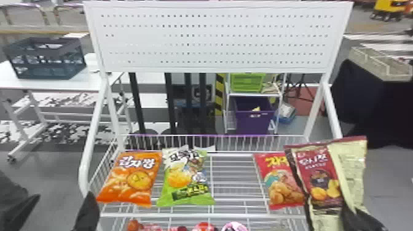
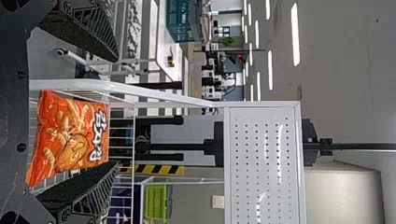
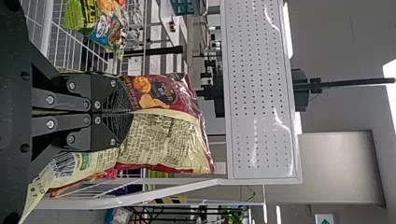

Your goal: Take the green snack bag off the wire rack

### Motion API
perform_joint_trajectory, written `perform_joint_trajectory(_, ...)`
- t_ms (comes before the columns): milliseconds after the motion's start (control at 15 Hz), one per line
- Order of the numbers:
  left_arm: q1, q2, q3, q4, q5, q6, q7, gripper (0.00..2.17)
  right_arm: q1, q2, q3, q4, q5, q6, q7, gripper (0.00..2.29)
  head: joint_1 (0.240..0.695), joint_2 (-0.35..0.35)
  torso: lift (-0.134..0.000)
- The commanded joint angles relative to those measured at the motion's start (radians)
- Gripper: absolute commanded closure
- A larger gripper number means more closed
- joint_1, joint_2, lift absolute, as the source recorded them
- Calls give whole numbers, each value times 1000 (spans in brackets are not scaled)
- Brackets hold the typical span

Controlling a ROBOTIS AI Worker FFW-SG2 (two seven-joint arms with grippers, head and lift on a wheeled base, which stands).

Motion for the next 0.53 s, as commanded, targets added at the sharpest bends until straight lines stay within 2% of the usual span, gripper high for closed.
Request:
perform_joint_trajectory(0,-4,0,-5,7,-1,-6,0,110,-1,2,1,1,1,-3,0,2243,499,0,0)
perform_joint_trajectory(467,-10,0,-13,16,-4,-43,-1,110,-3,5,2,5,2,-9,0,2243,499,0,0)
